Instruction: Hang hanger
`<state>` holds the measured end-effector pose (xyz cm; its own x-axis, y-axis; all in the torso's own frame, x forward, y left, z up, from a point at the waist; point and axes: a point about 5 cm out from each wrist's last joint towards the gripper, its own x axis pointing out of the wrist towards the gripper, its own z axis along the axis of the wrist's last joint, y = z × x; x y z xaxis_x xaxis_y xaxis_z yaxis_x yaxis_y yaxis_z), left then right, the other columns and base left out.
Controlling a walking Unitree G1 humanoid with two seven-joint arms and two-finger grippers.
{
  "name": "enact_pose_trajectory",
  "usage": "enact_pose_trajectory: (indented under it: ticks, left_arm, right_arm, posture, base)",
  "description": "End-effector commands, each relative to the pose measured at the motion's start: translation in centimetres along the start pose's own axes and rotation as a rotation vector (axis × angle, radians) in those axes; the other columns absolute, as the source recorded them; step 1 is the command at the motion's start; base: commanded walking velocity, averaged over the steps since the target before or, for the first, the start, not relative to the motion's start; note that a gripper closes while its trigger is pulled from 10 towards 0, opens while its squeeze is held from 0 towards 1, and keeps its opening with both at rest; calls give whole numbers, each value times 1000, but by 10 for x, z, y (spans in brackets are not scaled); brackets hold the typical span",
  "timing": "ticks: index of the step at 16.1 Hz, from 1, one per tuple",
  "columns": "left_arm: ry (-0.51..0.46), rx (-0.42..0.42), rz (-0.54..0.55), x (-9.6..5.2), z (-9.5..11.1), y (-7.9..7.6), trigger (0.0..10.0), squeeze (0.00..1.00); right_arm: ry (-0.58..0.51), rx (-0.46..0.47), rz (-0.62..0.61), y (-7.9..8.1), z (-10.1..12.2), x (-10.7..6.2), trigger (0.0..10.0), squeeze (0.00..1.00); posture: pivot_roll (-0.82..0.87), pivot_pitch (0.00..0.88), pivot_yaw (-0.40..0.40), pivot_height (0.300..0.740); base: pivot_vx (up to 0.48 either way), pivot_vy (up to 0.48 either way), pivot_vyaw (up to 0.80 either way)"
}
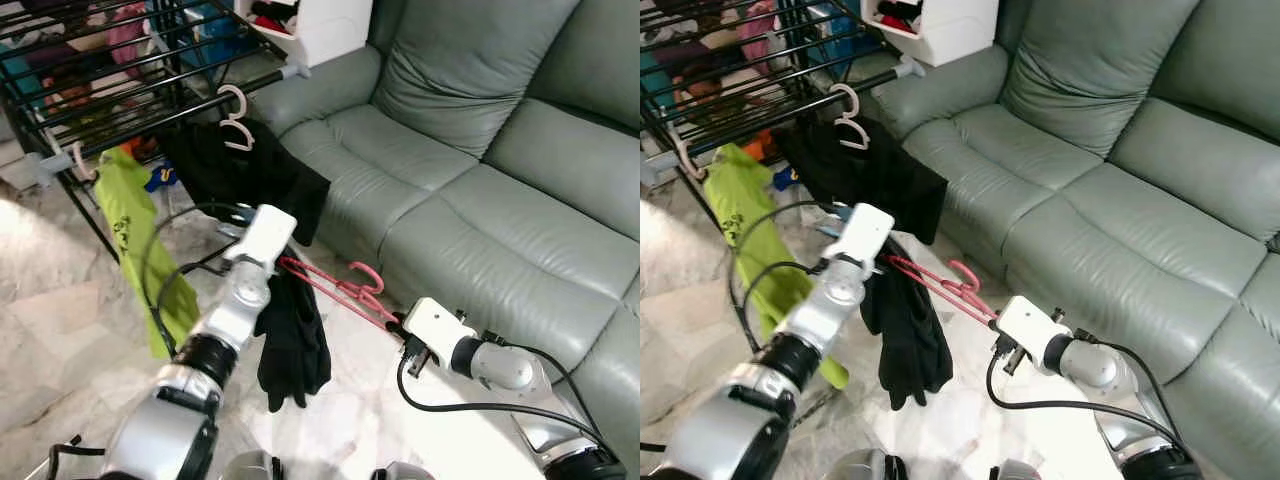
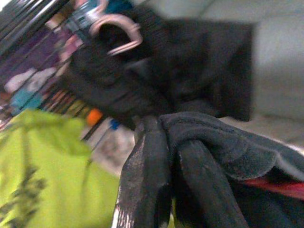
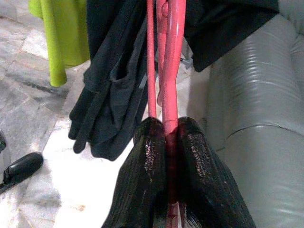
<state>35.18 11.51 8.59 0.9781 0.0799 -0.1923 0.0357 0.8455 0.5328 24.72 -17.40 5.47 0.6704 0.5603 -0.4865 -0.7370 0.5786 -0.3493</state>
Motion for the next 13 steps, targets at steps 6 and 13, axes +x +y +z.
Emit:
enact_pose_trajectory:
  ticks: [6,13]
  left_arm:
    - [16,-16,76,6,4,15,10000,0]
    - [16,-16,76,6,4,15,10000,0]
  right_arm:
    - [5,3,-17,-4,0,-2,10000,0]
    - [5,3,-17,-4,0,-2,10000,0]
  posture:
    - [-35,0,71,740]
    - [-35,0,71,740]
  base:
    - [0,0,0]
    - [0,0,0]
